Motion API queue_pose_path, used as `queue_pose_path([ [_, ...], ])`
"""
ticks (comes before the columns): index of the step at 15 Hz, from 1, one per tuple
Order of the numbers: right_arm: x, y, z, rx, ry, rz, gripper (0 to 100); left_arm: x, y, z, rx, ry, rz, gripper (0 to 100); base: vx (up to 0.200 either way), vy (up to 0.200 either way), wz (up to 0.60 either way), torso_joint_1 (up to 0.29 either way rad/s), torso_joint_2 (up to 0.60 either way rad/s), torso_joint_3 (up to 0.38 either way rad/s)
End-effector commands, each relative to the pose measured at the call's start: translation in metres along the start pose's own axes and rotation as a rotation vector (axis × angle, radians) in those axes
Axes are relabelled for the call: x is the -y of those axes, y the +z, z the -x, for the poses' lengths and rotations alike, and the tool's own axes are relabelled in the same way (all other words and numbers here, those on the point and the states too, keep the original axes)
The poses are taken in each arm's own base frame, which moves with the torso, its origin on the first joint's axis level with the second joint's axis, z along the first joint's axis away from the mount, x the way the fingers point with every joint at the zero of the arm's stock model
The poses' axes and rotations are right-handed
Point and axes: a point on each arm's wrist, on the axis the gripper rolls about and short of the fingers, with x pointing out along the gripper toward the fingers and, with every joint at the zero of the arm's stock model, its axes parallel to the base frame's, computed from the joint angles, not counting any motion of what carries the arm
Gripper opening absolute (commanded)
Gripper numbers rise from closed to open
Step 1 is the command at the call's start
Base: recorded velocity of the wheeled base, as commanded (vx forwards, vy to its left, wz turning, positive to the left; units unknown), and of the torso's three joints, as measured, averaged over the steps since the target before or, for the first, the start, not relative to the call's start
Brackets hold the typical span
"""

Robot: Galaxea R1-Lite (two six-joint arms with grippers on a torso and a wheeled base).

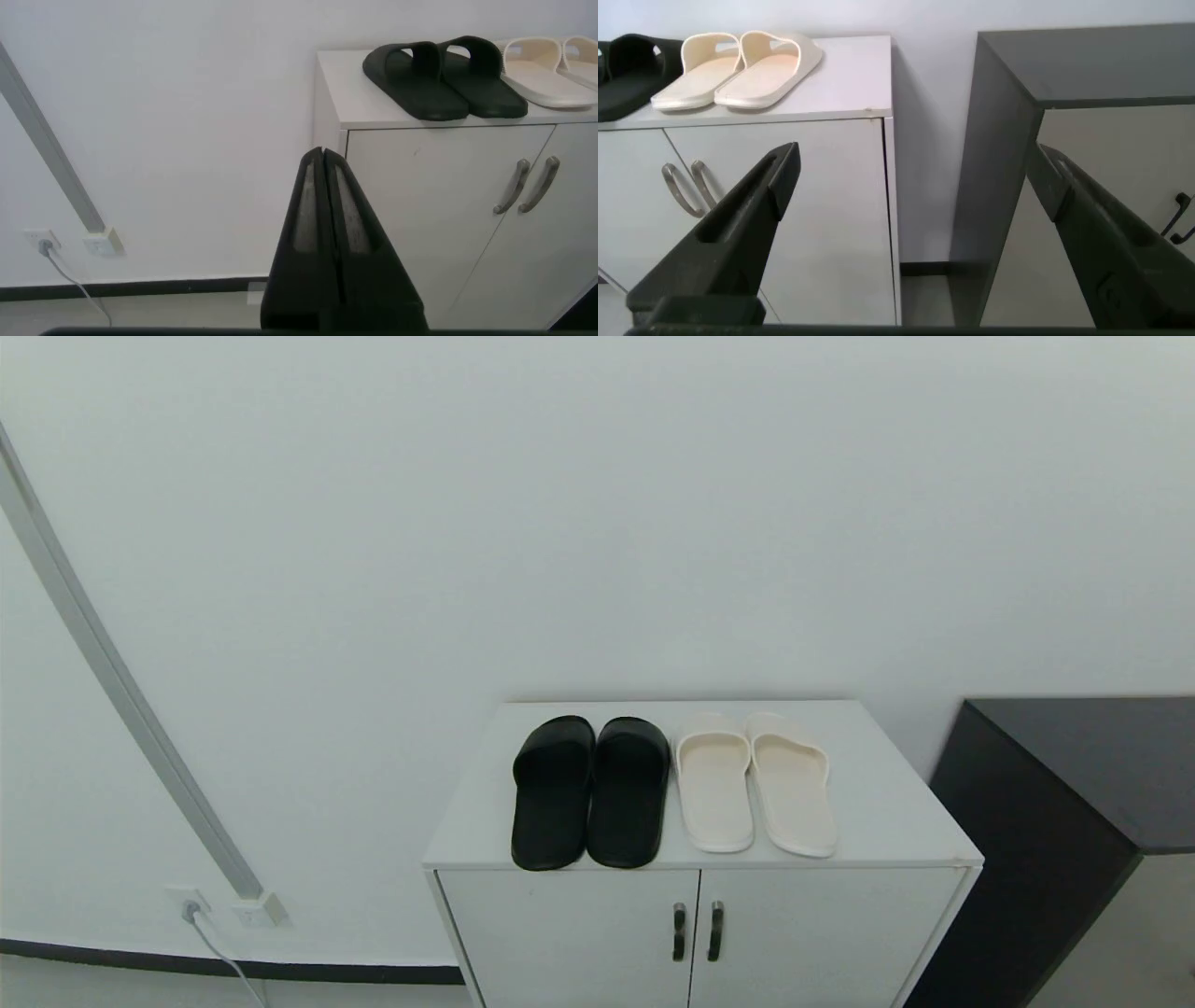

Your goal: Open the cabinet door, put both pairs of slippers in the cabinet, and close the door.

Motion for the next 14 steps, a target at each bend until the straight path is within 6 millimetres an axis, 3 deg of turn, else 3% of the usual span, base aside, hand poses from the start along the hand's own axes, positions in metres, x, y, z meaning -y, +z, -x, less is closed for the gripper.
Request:
queue_pose_path([
  [1, 0.000, 0.000, 0.000, -0.003, 0.000, 0.000, 100, 0.000, 0.000, 0.000, 0.000, 0.000, 0.000, 0, 0.000, 0.000, 0.00, 0.000, 0.00, 0.000],
  [9, 0.000, 0.001, 0.000, -0.006, -0.012, 0.018, 100, 0.000, 0.000, 0.000, 0.000, 0.000, 0.000, 0, 0.000, 0.000, 0.00, 0.000, 0.00, 0.000],
  [11, 0.000, 0.067, 0.009, 0.113, -0.002, -0.086, 100, 0.000, 0.000, 0.000, -0.001, -0.003, 0.000, 0, 0.000, 0.000, 0.00, 0.000, 0.00, 0.000],
  [12, -0.002, 0.090, -0.013, -0.055, 0.065, -0.107, 100, 0.000, 0.000, 0.000, 0.000, -0.003, 0.000, 0, 0.000, 0.000, 0.00, 0.000, 0.00, 0.000],
  [14, -0.006, 0.098, -0.073, -0.325, 0.208, -0.131, 100, 0.000, 0.000, 0.000, 0.000, -0.003, 0.000, 0, 0.000, 0.000, 0.00, 0.000, 0.00, 0.000],
])
